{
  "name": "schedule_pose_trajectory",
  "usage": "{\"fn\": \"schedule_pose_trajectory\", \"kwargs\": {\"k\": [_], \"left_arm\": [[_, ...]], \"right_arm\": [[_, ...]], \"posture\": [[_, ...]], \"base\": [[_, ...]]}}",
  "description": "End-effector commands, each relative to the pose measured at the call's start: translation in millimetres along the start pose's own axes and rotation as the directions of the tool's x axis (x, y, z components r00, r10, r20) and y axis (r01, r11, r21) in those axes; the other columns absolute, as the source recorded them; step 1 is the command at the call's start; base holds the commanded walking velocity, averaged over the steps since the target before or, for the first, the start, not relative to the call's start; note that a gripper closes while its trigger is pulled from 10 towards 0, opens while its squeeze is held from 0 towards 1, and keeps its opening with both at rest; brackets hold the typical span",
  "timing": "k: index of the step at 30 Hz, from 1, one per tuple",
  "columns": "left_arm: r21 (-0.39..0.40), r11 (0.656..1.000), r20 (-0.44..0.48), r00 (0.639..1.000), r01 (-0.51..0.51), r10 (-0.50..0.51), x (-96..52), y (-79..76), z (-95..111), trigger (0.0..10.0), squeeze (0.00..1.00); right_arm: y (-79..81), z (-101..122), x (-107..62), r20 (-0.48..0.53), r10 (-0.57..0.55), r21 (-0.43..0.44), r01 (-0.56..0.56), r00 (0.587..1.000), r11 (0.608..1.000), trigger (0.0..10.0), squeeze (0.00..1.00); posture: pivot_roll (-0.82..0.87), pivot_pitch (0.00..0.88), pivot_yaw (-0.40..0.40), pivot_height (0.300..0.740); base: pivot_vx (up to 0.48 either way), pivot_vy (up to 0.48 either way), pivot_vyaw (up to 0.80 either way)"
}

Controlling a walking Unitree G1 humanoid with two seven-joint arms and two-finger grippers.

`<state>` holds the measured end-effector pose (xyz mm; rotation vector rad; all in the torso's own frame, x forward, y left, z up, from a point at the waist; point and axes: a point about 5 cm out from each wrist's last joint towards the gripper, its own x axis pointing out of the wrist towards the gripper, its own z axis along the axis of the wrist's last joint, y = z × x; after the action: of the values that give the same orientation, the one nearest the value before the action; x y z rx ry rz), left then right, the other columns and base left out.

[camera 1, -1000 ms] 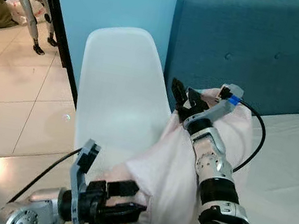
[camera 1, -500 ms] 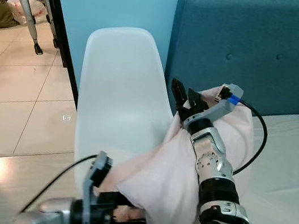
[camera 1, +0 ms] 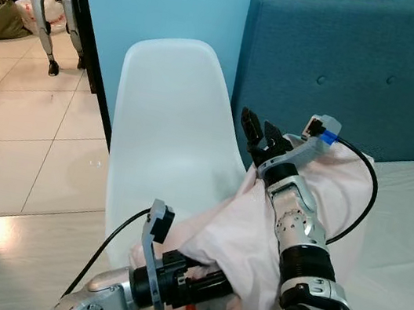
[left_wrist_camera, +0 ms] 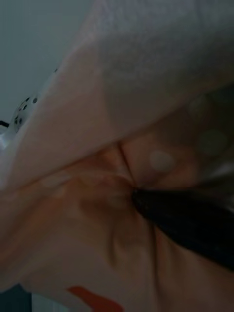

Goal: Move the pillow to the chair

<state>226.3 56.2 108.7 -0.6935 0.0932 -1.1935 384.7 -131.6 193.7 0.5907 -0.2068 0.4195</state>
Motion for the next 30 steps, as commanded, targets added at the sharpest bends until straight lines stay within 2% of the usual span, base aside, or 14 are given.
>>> {"fn": "schedule_pose_trajectory", "kwargs": {"k": [1,8,12,15,16,17,19,21,22,23,24,25,26,30], "left_arm": [[-0.008,1.0,-0.014,1.0,-0.019,0.019,-0.5,4.0,-2,0.0,0.0],[0.001,1.0,-0.017,1.0,-0.011,0.011,-0.6,4.9,0,0.0,0.0],[0.008,1.0,-0.01,1.0,-0.025,0.025,0.8,7.4,1,0.0,0.0],[0.016,0.999,-0.004,0.999,-0.042,0.042,3.0,9.6,1,0.0,0.0],[0.028,0.997,0.013,0.998,-0.066,0.066,5.0,13.1,5,0.0,0.0],[0.028,0.997,0.013,0.998,-0.066,0.066,5.0,13.1,5,0.0,0.0],[0.04,0.995,0.031,0.996,-0.091,0.089,6.6,16.7,9,0.0,0.0],[0.052,0.992,0.055,0.992,-0.112,0.109,8.2,20.1,15,0.0,0.0],[0.057,0.991,0.061,0.991,-0.118,0.115,8.7,21.2,16,0.0,0.0],[0.064,0.989,0.071,0.989,-0.134,0.129,9.2,23.4,19,0.0,0.0],[0.069,0.987,0.076,0.987,-0.145,0.139,9.5,25.0,21,0.0,0.0],[0.078,0.983,0.086,0.984,-0.165,0.158,9.6,27.8,23,0.0,0.0],[0.086,0.979,0.1,0.979,-0.186,0.177,9.6,30.3,26,0.0,0.0],[0.103,0.966,0.132,0.965,-0.239,0.225,8.9,36.2,33,0.0,0.0]], "right_arm": [[7.5,-3,3.8,-0.017,0.025,0.003,-0.025,1.0,1.0,10.0,1.0],[6.9,-3,3.7,-0.013,0.022,0.004,-0.022,1.0,1.0,10.0,1.0],[3.5,6,2.8,0.016,0.021,0.01,-0.021,1.0,1.0,10.0,1.0],[2.5,18,1.1,0.064,0.057,0.048,-0.06,0.996,0.997,10.0,1.0],[3.1,30,-4.6,0.101,0.139,0.073,-0.147,0.985,0.986,10.0,1.0],[3.1,30,-4.6,0.101,0.139,0.073,-0.147,0.985,0.986,10.0,1.0],[3.9,41,-11.8,0.126,0.215,0.081,-0.226,0.969,0.971,10.0,0.98],[1.4,53,-22.8,0.152,0.275,0.076,-0.289,0.949,0.954,10.0,0.72],[0.5,57,-26.4,0.161,0.292,0.076,-0.307,0.943,0.949,10.0,0.72],[-2.6,66,-32.7,0.187,0.307,0.076,-0.325,0.933,0.943,10.0,0.55],[-4.4,72,-36.9,0.203,0.316,0.076,-0.337,0.927,0.938,10.0,0.55],[-8.0,81,-43.6,0.23,0.322,0.076,-0.347,0.918,0.935,10.0,0.45],[-11.2,92,-51.7,0.26,0.335,0.075,-0.365,0.906,0.928,10.0,0.42],[-13.5,108,-69.1,0.293,0.38,0.066,-0.415,0.877,0.907,10.0,0.38]], "posture": [[-0.04,0.025,0.028,0.615],[-0.04,0.025,0.031,0.615],[-0.04,0.027,0.034,0.615],[-0.04,0.026,0.034,0.615],[-0.05,0.025,0.036,0.615],[-0.05,0.025,0.036,0.615],[-0.05,0.025,0.038,0.615],[-0.05,0.025,0.04,0.615],[-0.05,0.025,0.04,0.615],[-0.06,0.024,0.041,0.615],[-0.06,0.024,0.041,0.615],[-0.06,0.023,0.042,0.615],[-0.07,0.024,0.043,0.615],[-0.07,0.024,0.044,0.615]], "base": [[0.0,0.0,0.0],[0.0,0.0,0.0],[0.0,0.0,0.0],[0.0,0.0,0.0],[0.0,0.0,0.0],[0.0,0.0,0.0],[0.0,0.0,0.0],[0.0,0.0,0.0],[0.0,0.0,0.0],[0.0,0.0,0.0],[0.0,0.0,0.0],[0.0,0.0,0.0],[0.0,0.0,0.0],[0.0,0.0,0.0]]}}
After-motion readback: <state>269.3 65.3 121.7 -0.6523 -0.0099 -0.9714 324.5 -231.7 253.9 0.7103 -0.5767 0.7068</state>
